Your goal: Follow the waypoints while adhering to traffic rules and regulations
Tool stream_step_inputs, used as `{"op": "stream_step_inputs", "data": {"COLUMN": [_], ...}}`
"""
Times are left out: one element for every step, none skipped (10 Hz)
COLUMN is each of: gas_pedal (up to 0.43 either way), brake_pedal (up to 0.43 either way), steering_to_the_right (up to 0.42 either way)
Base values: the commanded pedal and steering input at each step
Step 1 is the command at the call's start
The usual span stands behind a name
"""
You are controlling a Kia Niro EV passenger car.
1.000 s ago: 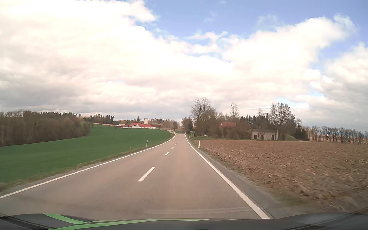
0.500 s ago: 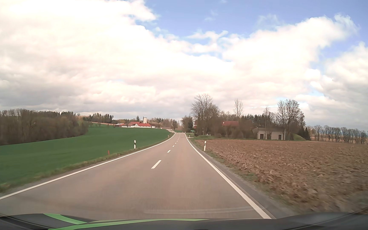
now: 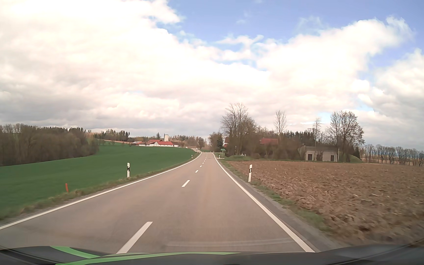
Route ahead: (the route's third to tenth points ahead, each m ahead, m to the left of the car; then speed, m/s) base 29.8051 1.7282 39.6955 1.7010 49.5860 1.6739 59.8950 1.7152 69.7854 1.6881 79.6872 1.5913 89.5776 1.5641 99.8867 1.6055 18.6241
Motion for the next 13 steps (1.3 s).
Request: {"op": "stream_step_inputs", "data": {"gas_pedal": [0.087,0.087,0.087,0.087,0.087,0.079,0.067,0.059,0.059,0.059,0.059,0.059,0.059], "brake_pedal": [0.0,0.0,0.0,0.0,0.0,0.0,0.0,0.0,0.0,0.0,0.0,0.0,0.0], "steering_to_the_right": [0.0,0.0,0.0,0.0,0.0,0.0,0.0,0.0,0.0,0.0,0.0,0.0,0.0]}}
